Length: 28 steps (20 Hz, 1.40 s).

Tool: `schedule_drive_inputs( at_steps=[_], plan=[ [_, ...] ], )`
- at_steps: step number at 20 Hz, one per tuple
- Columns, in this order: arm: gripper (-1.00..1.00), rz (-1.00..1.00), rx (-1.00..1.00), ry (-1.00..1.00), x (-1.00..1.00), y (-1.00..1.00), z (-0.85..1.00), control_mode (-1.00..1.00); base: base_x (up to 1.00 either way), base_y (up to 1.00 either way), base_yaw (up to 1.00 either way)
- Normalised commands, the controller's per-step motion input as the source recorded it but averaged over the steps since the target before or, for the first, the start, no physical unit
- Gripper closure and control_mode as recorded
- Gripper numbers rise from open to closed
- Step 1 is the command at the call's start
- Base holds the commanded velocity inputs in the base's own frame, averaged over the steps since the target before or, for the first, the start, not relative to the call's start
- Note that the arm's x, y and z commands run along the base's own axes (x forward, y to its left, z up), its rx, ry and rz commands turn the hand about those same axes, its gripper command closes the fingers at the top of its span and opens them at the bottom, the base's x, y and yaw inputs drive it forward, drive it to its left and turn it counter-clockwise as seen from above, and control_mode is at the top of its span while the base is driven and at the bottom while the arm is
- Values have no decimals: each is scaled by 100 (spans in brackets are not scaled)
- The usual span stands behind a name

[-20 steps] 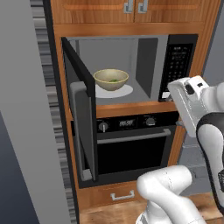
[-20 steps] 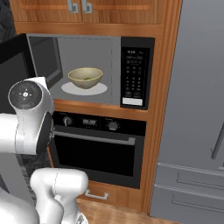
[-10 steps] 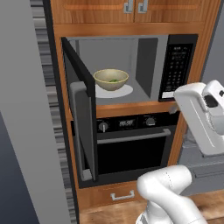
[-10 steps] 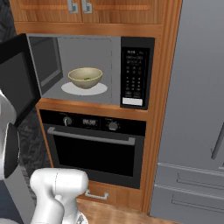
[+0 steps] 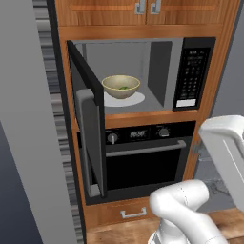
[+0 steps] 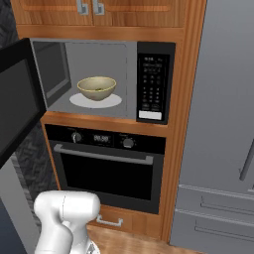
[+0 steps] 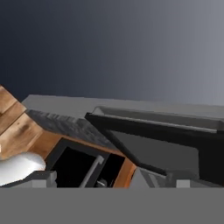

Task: Pick the avocado from the sink and place it in the bowl. Then pick the bowl and place it in the microwave. Then close the microwave door and press the start button.

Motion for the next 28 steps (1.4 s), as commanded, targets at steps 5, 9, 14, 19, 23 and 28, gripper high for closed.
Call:
schedule_drive_inputs(
  at_steps=[5,9,14,19,23,28],
  plan=[
    [-100,-1,-7,0,-32,99,0,-100,0,0,0],
    [-100,-16,-7,0,15,100,-11,-100,0,0,0],
    [-100,-29,-6,0,80,99,-36,-100,0,0,0],
    [-100,-27,-2,0,98,83,-56,-100,0,0,0],
    [-100,-19,0,0,100,48,-61,-100,0,0,0],
    [-100,-12,0,-7,97,10,-30,-100,0,0,0]
  ],
)
